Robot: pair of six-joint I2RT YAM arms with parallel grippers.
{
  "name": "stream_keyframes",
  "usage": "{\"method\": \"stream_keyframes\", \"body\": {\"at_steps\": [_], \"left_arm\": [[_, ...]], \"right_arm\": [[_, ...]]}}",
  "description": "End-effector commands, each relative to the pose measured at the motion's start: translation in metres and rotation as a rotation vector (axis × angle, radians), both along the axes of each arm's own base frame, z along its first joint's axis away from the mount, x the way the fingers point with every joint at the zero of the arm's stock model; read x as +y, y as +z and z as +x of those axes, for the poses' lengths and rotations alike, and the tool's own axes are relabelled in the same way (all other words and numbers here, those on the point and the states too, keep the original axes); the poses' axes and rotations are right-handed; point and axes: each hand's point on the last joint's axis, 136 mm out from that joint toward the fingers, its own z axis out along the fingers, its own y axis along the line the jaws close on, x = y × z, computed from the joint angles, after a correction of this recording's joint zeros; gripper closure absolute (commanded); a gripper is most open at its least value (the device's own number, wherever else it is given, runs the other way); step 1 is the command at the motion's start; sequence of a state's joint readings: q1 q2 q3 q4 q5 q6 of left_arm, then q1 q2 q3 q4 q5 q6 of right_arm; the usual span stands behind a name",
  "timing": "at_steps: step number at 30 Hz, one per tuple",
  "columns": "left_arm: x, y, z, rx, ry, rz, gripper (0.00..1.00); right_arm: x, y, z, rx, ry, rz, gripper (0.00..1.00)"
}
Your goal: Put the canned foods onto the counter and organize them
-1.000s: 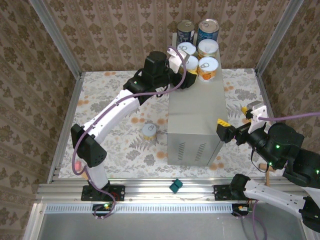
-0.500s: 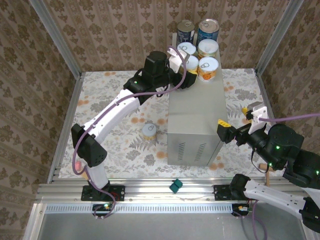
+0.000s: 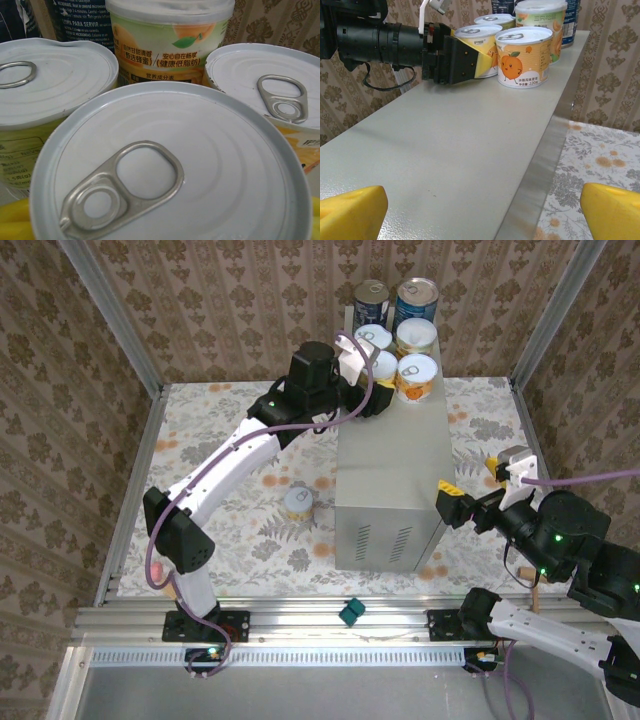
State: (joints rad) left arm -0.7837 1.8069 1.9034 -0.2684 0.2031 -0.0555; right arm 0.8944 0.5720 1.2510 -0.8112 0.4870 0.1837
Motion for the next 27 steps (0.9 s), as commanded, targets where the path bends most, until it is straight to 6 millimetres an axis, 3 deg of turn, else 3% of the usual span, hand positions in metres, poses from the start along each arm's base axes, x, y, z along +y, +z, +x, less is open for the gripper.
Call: {"method": "stream_keyframes", "body": {"at_steps": [1,16,27], "left_arm": [[0.0059,-0.0142,-0.0046,0.047,0.007,0.044,0.21],[0.0052,-0.0214,-0.0143,0.061,-0.002,0.05,0.22],[-0.0002,-0.0226,-0.0104,0.064,-0.008,0.05,0.22]], "right_arm": [[-0.0058,0.0,0.0004,-0.004,-0.03,0.032,0.0],[0.0002,-0.003,0.0033,0.003,-0.021,0.035,0.0],[-0.0005,-0.0049,0.0037,0.002,-0.025,0.034,0.0]]}}
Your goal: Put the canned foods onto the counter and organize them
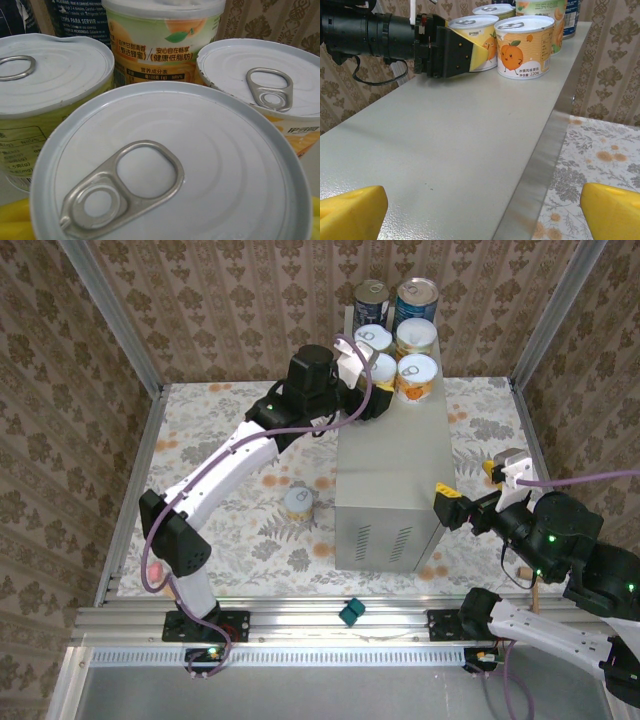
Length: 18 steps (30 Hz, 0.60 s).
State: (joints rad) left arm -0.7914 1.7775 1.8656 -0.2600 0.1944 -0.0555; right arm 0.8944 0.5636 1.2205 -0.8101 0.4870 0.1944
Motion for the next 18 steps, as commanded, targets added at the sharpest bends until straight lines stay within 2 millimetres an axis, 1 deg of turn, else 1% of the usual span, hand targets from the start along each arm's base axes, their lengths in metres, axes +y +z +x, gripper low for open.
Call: {"method": "stream_keyframes", "body": {"at_steps": [1,6,18], "left_arm": [[-0.0044,-0.0227,-0.0042,0.068,-0.012,0.049,0.22],[-0.0089,-0.0227,-0.0058,0.067,-0.02,0.05,0.22],[-0.0076,-0.0236,-0.0025,0.07,-0.011,0.056,0.22]], "right_arm": [[-0.002,0.0047,0.0022,-0.015,-0.023,0.041,0.0],[-0.0035,0.0041,0.0014,-0.017,-0.025,0.045,0.0],[-0.0042,0.0043,0.0005,-0.017,-0.024,0.049,0.0]]}}
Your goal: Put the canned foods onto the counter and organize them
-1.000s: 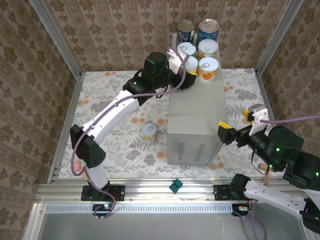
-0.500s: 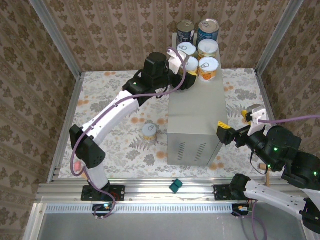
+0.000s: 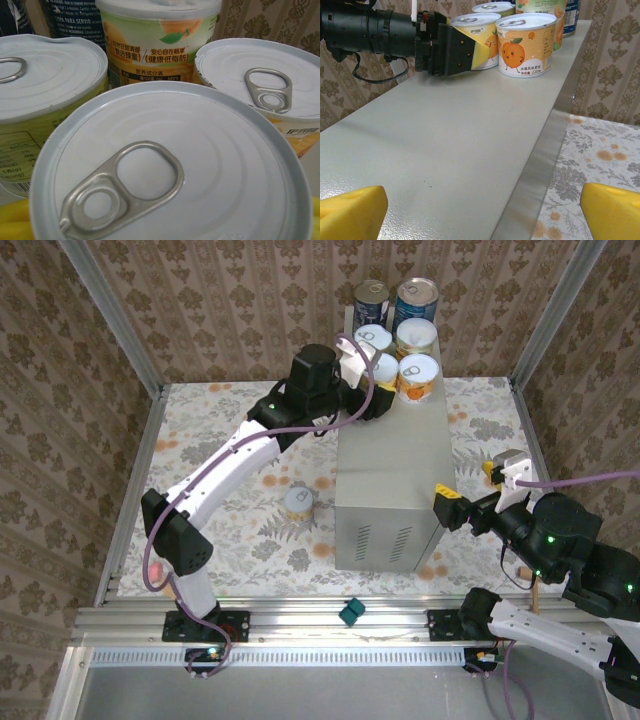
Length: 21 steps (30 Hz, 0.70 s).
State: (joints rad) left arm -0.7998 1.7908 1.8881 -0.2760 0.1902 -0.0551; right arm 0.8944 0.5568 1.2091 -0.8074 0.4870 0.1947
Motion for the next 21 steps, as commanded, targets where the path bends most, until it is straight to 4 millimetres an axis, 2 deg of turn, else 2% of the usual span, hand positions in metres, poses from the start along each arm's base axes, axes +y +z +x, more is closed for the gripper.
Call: {"method": "stream_keyframes", "body": {"at_steps": [1,11,21], "left_arm": [[-0.002,-0.022,-0.001,0.064,-0.001,0.05,0.22],[0.016,-0.025,0.009,0.054,0.067,0.078,0.22],[0.021,-0.028,0.015,0.047,0.094,0.096,0.22]], "right_arm": [[-0.004,0.007,0.001,-0.017,-0.024,0.049,0.0],[-0.002,0.006,0.002,-0.016,-0.023,0.054,0.0],[0.001,0.005,0.005,-0.016,-0.024,0.044,0.0]]}}
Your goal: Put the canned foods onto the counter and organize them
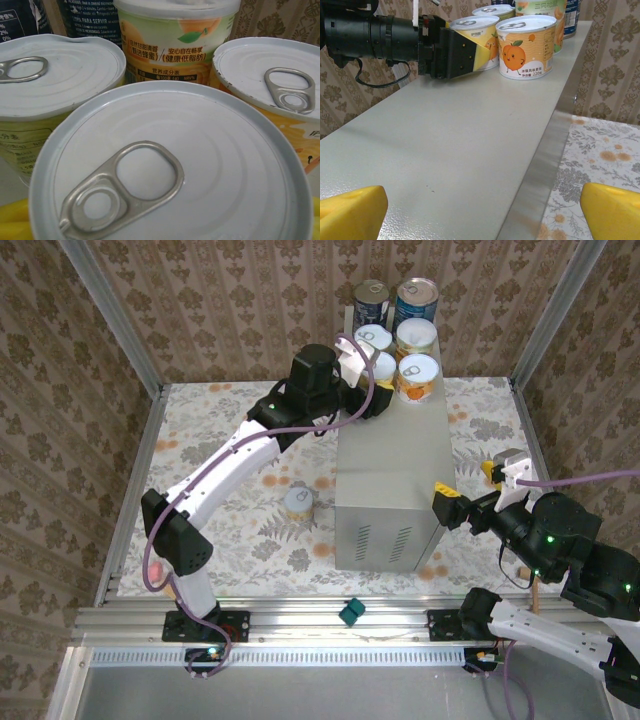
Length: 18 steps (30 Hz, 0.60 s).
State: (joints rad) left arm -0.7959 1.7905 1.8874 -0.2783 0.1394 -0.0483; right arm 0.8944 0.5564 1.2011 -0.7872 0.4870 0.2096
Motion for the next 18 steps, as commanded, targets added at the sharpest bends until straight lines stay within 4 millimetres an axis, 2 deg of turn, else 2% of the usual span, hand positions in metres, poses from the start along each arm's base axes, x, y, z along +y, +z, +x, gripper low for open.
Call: {"method": "stream_keyframes", "body": {"at_steps": [1,12,18], "left_arm": [[0.015,-0.0263,0.0071,0.06,0.044,0.079,0.22],[0.0142,-0.0259,0.0143,0.072,0.035,0.071,0.22],[0.0095,-0.0244,0.0103,0.075,0.017,0.063,0.21]], "right_arm": [[0.0001,0.0034,0.0041,-0.013,-0.021,0.02,0.0],[-0.0007,0.0031,0.004,-0.015,-0.024,0.024,0.0],[-0.0022,0.0031,0.0028,-0.016,-0.025,0.027,0.0]]}}
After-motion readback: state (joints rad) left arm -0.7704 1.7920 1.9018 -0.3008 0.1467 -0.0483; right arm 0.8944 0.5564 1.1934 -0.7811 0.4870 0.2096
